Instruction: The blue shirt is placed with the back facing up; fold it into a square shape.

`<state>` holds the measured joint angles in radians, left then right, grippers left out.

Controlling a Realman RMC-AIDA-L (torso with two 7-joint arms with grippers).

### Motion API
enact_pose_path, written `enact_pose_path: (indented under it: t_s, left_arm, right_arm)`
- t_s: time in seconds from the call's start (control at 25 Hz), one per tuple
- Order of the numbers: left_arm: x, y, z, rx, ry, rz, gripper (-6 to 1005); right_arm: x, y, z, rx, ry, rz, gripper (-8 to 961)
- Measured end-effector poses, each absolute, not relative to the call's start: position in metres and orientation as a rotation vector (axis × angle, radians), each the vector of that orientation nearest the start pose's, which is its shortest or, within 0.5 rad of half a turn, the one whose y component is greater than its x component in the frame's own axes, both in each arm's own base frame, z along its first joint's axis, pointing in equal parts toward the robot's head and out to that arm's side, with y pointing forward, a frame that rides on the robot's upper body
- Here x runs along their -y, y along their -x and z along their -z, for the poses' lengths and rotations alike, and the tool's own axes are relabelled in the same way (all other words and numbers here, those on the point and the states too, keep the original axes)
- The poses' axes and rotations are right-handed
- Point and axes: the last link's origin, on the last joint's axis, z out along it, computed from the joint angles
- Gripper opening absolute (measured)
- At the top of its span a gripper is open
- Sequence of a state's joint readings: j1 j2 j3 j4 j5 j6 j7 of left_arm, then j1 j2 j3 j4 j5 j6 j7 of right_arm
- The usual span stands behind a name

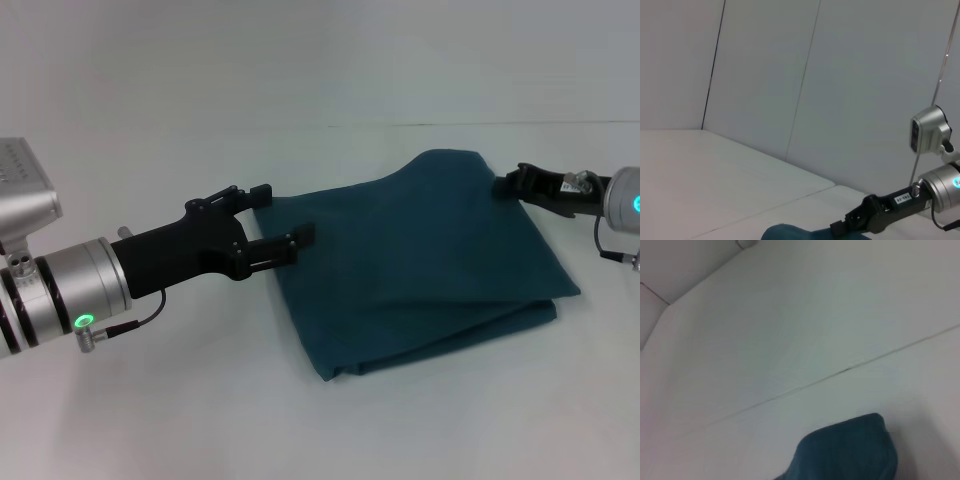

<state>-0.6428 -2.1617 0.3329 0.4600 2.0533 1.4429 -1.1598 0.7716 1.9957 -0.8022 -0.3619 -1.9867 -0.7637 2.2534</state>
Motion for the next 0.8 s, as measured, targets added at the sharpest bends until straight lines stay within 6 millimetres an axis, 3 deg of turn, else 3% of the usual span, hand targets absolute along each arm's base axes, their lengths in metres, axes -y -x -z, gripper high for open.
enact_pose_path:
  t_s: [0.4,0.8]
  left_arm:
    - [-0.35,0.244,0.034,0.631,2.482,0.931,887]
    - [-0.35,0.242,0.036,0.647,2.473,0.952,887]
  right_arm:
    - [-0.456,-0.259,0.0,-1.528,1.921,-0.553,23]
    - [-0.457,-0.263,0.002,-1.496,1.91,-0.506,42]
